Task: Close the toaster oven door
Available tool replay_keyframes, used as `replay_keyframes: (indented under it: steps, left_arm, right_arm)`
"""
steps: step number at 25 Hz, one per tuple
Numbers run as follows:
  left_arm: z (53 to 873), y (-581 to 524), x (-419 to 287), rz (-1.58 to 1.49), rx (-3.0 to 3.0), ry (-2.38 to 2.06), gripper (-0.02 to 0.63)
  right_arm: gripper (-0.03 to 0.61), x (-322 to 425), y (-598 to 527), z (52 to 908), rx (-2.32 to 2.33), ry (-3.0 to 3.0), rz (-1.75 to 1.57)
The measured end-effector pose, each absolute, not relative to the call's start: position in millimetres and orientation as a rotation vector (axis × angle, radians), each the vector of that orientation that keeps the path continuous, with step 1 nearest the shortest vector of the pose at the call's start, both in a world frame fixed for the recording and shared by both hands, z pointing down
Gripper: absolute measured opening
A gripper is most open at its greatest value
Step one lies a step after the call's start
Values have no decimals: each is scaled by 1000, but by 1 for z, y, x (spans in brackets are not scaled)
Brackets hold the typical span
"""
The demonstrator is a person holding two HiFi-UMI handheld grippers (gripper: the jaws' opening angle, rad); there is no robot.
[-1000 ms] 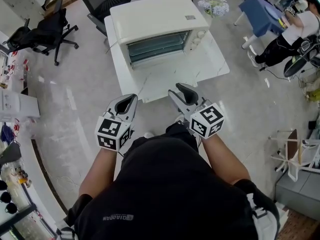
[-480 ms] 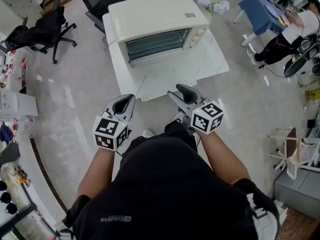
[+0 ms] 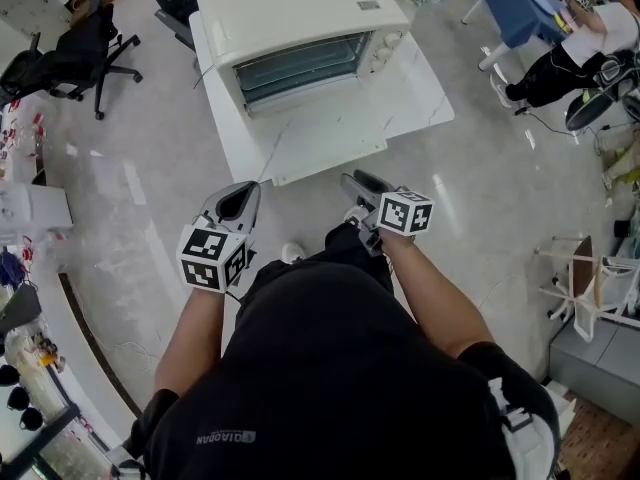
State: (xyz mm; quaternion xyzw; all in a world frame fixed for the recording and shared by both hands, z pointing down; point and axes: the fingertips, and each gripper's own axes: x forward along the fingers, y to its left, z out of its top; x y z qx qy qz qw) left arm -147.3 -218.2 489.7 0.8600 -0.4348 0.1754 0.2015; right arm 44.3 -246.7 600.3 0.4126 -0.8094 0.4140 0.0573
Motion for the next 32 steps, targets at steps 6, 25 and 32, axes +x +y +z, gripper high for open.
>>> replay_keyframes:
  steps: [6, 25, 32]
  left_arm:
    - [492, -216, -157, 528, 2380, -1248, 3]
    - [510, -201, -192, 652, 2264, -1334, 3]
    - [515, -197, -189, 680, 2257, -1319, 3]
  right_arm:
    - [192, 69, -259, 668, 1343, -2275, 1472]
    - [187, 84, -295, 757, 1483, -2109, 1775]
    - [178, 85, -296, 754, 1475, -2157, 1784]
